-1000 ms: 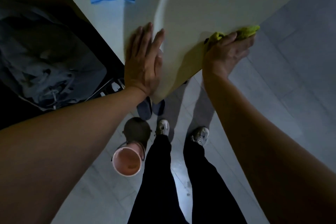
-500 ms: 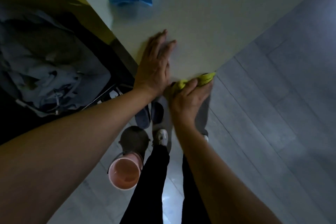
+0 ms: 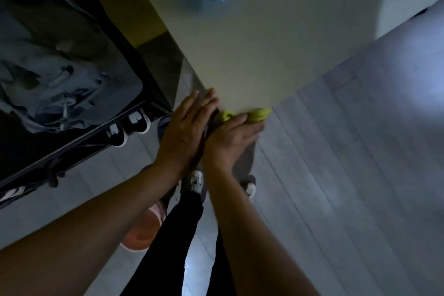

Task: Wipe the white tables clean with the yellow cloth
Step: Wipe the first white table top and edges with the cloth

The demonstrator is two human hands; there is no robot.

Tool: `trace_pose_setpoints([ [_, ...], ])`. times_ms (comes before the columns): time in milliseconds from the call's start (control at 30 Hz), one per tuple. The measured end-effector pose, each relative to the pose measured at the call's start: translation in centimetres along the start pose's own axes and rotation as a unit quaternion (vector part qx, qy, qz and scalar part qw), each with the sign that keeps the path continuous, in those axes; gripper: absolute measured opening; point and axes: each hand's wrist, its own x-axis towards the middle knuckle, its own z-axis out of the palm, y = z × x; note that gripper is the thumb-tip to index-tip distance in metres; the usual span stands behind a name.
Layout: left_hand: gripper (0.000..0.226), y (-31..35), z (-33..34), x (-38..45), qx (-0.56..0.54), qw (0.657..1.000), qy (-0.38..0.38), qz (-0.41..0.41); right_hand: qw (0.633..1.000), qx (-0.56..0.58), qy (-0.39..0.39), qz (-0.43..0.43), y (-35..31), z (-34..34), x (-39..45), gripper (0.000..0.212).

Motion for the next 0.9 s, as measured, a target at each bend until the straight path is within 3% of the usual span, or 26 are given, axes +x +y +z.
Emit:
trace_pose_setpoints([
  [167, 0.060, -0.4, -0.9, 0.2, 0.053, 0.998, -0.023, 0.026, 0.998, 0.001, -0.044, 0.037, 0.0, -0.8, 1.2, 0.047],
  [333, 0.075, 0.5, -1.2, 0.0, 0.084, 0.995, -0.060, -0.001, 0.999, -0.028, 0.028, 0.014, -4.3, -2.8, 10.2, 0.043],
  [467, 0.088, 1.7, -0.5, -0.1, 0.175, 0.978, -0.106, -0.047, 0.998, -0.042, 0.029, 0.030, -6.1, -3.7, 12.5, 0.046],
  [633, 0.094, 4.3, -0.5, 0.2, 0.214, 0.957, -0.159, -0.116, 0.991, -0.103, -0.087, -0.006, -2.9, -5.6, 8.0, 0.039],
  [767, 0.088, 6.9, -0.9, 1.0, 0.199, 0.944, -0.190, -0.182, 0.938, -0.219, -0.268, 0.001, 0.6, -9.3, 4.7, 0.014],
  [900, 0.079, 8.4, -0.2, 2.4, 0.172, 0.933, -0.203, -0.241, 0.956, -0.198, -0.214, 0.031, 0.3, -13.7, 7.0, 0.021],
])
